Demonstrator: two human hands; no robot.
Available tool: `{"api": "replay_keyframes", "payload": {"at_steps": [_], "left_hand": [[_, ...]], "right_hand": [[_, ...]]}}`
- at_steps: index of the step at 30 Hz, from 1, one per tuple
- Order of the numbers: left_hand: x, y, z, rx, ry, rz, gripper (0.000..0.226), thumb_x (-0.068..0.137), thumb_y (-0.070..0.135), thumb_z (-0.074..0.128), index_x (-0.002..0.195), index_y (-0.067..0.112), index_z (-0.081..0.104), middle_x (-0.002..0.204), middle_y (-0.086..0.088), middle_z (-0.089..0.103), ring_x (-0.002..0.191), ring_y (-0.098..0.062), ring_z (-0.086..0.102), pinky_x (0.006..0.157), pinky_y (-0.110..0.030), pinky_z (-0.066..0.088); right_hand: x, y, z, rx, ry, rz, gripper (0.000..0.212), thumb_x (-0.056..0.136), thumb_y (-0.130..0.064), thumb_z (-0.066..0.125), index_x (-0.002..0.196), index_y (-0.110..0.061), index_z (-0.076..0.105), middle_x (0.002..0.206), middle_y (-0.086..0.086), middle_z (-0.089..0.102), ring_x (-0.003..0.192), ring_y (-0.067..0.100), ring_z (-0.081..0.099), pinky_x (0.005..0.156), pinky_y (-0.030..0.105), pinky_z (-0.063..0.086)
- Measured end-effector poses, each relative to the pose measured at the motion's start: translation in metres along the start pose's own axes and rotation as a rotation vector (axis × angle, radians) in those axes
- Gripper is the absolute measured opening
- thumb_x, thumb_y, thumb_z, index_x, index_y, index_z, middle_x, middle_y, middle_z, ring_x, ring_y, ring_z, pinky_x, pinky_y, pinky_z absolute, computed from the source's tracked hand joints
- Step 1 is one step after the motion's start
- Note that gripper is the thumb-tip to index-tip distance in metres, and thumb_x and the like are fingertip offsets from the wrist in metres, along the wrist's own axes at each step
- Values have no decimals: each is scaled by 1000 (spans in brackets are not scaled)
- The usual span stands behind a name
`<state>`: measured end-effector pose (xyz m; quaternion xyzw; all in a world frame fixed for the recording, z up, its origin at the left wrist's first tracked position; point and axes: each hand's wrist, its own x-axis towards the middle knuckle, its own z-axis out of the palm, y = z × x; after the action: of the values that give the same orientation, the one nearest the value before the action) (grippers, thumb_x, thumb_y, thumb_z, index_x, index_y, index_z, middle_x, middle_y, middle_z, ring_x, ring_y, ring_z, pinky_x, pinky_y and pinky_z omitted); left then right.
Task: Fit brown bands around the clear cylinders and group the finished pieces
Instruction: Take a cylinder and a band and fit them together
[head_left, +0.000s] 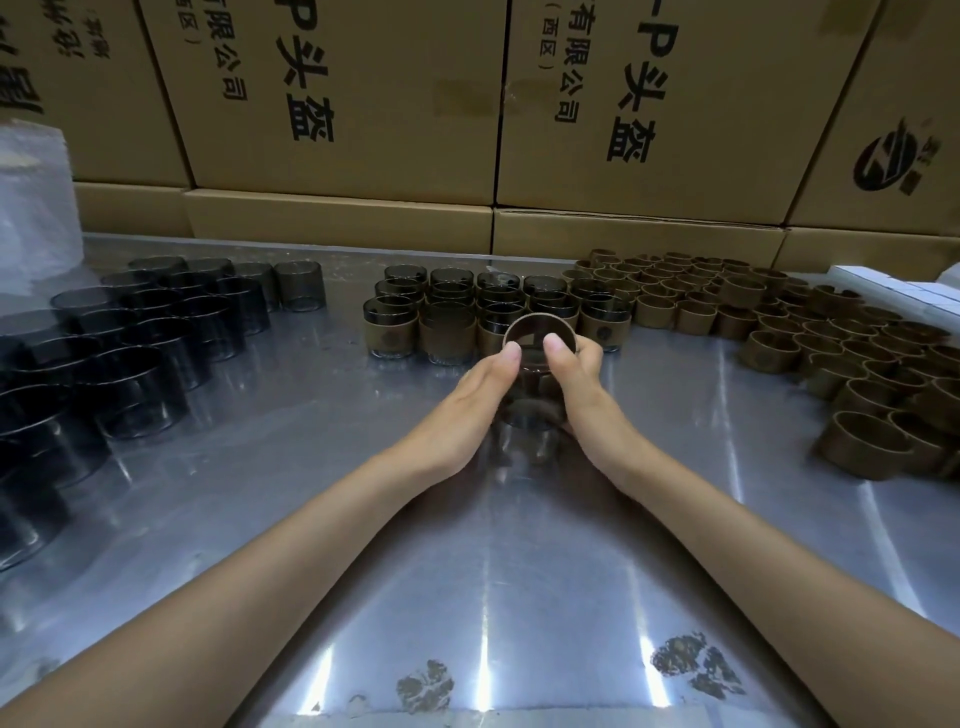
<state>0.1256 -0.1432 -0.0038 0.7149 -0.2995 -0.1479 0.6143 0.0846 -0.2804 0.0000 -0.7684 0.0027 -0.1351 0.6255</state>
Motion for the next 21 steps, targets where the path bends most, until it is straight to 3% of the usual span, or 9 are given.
{"api": "replay_keyframes", "payload": {"at_steps": [4, 10, 16, 21], "left_hand": [[1, 4, 3, -233, 32, -36, 31, 96, 56, 38, 111, 39, 59, 116, 8, 69, 106, -12, 66, 101, -36, 45], [0, 10, 4, -407, 67, -19, 35, 100, 42, 41, 120, 20, 58, 119, -13, 67, 102, -28, 68, 88, -39, 56], [-1, 12, 5, -463, 112, -14, 29, 97, 43, 46, 110, 23, 63, 112, -5, 71, 103, -23, 68, 78, -25, 56], [0, 11, 4, -490, 121, -17, 34, 96, 44, 49, 114, 18, 63, 111, -3, 71, 103, -22, 68, 77, -26, 56]], "right_hand": [[1, 2, 6, 172, 51, 32, 66, 73, -68, 48, 123, -29, 31, 116, 3, 60, 99, 14, 68, 96, 42, 51], [3, 3, 7, 255, 96, 49, 75, 63, -76, 52, 120, -29, 40, 117, 8, 65, 101, 22, 68, 94, 50, 52], [3, 3, 7, 259, 111, 67, 83, 66, -76, 50, 129, -24, 47, 119, 8, 65, 106, 24, 66, 97, 51, 49], [1, 1, 7, 276, 125, 96, 78, 71, -73, 47, 130, -22, 50, 123, 7, 63, 111, 23, 63, 98, 49, 48]]}}
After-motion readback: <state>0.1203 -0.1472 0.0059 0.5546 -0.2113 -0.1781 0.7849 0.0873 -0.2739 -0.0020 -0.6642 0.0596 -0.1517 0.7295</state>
